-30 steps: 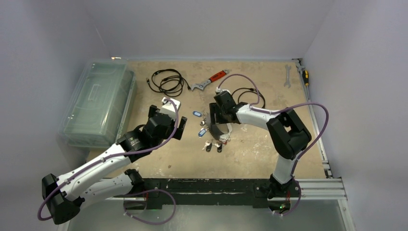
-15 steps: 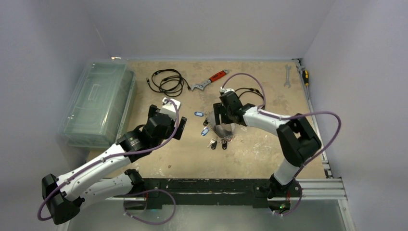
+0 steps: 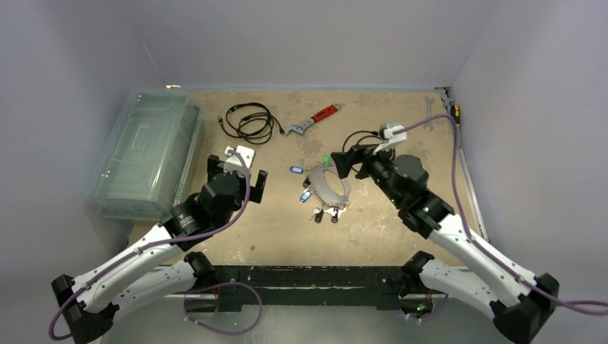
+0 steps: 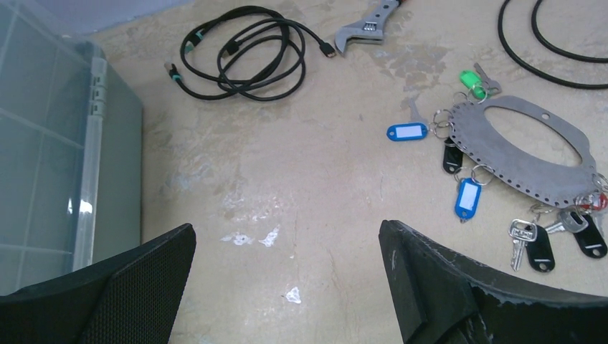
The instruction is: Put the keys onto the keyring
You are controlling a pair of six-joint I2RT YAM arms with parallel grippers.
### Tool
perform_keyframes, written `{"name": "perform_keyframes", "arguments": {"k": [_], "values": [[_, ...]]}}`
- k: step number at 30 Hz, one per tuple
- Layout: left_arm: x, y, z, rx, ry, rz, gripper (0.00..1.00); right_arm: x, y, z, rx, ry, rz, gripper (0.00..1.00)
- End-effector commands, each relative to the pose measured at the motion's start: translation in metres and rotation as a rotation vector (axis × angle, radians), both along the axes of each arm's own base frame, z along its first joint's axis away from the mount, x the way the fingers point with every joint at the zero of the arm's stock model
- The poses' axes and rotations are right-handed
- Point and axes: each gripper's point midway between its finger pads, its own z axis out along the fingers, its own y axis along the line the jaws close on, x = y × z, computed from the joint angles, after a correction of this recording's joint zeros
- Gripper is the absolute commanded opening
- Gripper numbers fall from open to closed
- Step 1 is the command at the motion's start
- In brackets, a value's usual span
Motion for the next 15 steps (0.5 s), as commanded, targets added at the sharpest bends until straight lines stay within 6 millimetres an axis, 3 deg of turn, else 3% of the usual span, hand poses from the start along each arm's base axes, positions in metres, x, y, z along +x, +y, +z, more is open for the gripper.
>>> {"name": "perform_keyframes", "arguments": {"k": [1,4,9,15], "values": [[0.008,0.012,0.037,-0.029,-0.116,0.063,0.99,-0.016,-0.03,0.047,0.091,-0.151,-0.072,0.99],[0.01,0.016,0.054,-0.04,-0.183,0.075,0.99,-0.031,-0.049,0.058,0.136,-0.192,-0.105,0.99],[0.012,0.038,0.082,-0.215,-0.317,0.231,0.99,-0.047,-0.08,0.049,0.242,-0.18,-0.207,0.99],[0.001,0.039,0.077,-0.247,-0.303,0.174,0.99,-0.055,-0.088,0.038,0.304,-0.169,-0.22,0.99]]}}
